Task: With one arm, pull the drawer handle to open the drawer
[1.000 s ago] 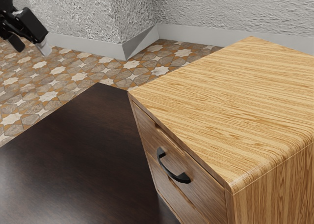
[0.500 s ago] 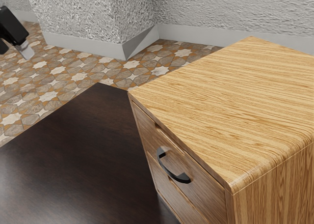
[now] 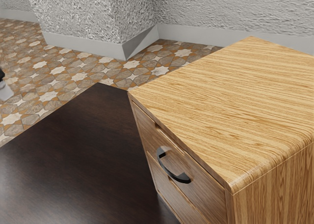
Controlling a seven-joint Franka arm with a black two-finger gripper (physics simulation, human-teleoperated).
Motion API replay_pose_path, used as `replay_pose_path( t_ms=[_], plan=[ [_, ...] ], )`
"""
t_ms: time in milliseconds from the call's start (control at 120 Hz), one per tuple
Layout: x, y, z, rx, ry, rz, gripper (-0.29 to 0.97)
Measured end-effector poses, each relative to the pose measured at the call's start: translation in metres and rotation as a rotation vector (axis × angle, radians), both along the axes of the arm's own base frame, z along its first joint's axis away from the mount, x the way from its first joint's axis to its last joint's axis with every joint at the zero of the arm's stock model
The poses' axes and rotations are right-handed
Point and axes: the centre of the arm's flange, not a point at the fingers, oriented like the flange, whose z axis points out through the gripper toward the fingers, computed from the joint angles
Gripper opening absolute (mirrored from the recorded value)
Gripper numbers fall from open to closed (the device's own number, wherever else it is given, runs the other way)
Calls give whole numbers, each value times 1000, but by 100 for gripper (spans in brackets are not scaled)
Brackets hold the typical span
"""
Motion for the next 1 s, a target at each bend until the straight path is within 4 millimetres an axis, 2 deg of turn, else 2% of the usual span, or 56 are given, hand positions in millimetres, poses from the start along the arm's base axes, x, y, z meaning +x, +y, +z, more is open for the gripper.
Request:
replay_pose_path(
  t_ms=[100, 158, 217, 350, 433, 533, 675, 1000],
  plan=[
    [-54, -58, -58, 109, 99, -123, 68],
    [-68, -78, -87, 135, 147, -181, 68],
    [-78, -101, -125, 135, 221, -270, 68],
    [-102, -145, -156, 130, 215, -488, 68],
    [-127, -152, -158, 111, 159, -645, 68],
    [-144, -155, -160, 131, 118, -808, 68],
    [-138, -148, -155, 180, 62, -1011, 68],
    [-101, -167, -133, 319, -195, -1498, 68]
  ],
)
